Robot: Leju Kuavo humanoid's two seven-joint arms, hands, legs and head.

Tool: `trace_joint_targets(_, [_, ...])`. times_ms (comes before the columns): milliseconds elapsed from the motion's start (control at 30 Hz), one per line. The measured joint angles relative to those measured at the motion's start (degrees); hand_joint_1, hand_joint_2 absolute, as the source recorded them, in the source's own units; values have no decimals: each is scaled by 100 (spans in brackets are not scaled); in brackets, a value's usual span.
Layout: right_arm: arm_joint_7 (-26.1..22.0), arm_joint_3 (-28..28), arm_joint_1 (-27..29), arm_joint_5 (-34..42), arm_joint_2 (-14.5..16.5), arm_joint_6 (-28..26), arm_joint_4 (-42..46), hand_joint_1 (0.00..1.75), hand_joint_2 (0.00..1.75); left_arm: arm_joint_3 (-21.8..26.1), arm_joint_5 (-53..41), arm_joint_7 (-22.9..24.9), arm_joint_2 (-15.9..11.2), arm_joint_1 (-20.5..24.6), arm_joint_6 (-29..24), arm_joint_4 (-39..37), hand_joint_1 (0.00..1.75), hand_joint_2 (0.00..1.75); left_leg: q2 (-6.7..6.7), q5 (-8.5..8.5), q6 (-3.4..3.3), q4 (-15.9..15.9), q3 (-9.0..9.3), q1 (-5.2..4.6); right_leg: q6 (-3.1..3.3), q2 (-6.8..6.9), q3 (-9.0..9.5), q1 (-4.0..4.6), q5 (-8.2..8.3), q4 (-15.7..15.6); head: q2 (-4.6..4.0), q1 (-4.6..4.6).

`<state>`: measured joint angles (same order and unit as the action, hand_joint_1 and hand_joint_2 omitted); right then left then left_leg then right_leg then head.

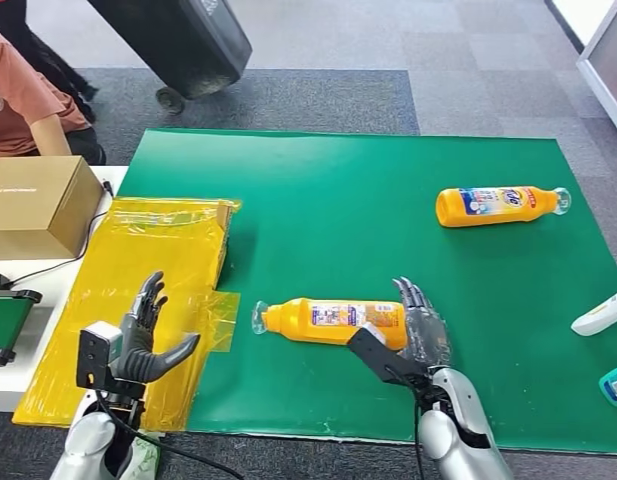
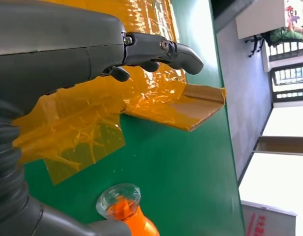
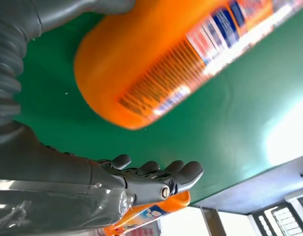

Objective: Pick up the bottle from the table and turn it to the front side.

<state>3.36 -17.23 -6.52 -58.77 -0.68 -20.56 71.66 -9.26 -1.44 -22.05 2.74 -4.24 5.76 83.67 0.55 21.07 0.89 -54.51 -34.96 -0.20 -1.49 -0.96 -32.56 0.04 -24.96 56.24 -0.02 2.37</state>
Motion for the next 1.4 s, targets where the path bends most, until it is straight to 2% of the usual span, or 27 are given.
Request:
trace_joint_targets(167, [214,-217,-79,-595,-21,123,-269,0,175,52,-73,28,51,59,71,27,0,175,0,0,0,0,0,0,0,0,-1,0,0,0,0,1])
trace_joint_targets(433, [263,-420,-229,-946,-22,260,-610,0,175,109,-82,39,86,179,168,104,0,175,0,0,0,0,1,0,1,-1,0,0,1,0,1,1])
trace_joint_targets(733, [373,-682,-736,-1396,-20,386,-1172,0,175,103,-60,39,142,268,300,133,0,175,-1,-7,2,0,11,0,0,-1,7,0,5,0,0,-1])
trace_joint_targets(867, [381,-765,-876,-1467,-17,387,-1344,175,175,100,-47,40,155,284,311,133,0,175,-1,-8,1,0,12,0,-1,-1,11,0,7,0,1,1])
trace_joint_targets(1133, [423,-927,-1104,-1671,-9,361,-1630,175,175,91,-25,48,185,288,361,133,0,175,-1,-11,-2,0,12,0,1,-1,11,0,11,0,0,0])
trace_joint_targets(1400, [337,-974,-1138,-1539,-7,276,-1675,175,175,84,-16,52,189,285,370,133,0,175,-1,-11,-2,0,13,1,2,-1,10,1,11,0,0,0])
